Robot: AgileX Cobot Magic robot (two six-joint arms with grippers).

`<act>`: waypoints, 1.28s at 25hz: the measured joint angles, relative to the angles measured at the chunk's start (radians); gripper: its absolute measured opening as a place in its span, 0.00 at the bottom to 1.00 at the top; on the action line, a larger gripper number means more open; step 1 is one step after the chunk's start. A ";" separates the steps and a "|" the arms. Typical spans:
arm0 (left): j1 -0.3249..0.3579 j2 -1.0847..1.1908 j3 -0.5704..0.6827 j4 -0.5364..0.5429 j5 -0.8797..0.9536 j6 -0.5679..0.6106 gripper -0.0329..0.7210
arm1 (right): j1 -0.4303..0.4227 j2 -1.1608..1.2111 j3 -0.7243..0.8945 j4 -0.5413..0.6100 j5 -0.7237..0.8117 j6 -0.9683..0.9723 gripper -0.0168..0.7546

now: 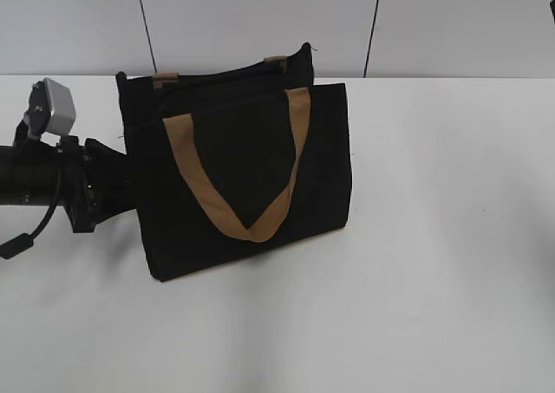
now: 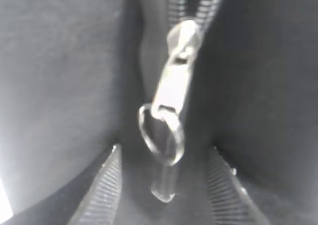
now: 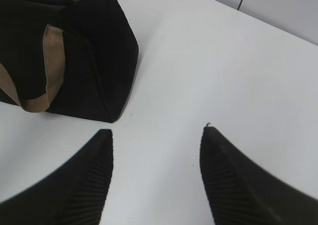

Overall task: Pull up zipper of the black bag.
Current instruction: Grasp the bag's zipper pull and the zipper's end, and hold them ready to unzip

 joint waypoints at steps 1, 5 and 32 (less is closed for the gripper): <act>0.000 0.001 -0.002 0.000 0.002 -0.004 0.59 | 0.000 0.000 0.000 0.000 0.000 -0.001 0.57; -0.007 0.002 -0.003 0.000 0.003 -0.023 0.59 | 0.000 0.000 -0.001 0.001 0.000 -0.003 0.57; -0.067 -0.073 -0.003 0.000 -0.174 -0.201 0.08 | 0.064 0.001 -0.001 0.004 -0.018 -0.006 0.57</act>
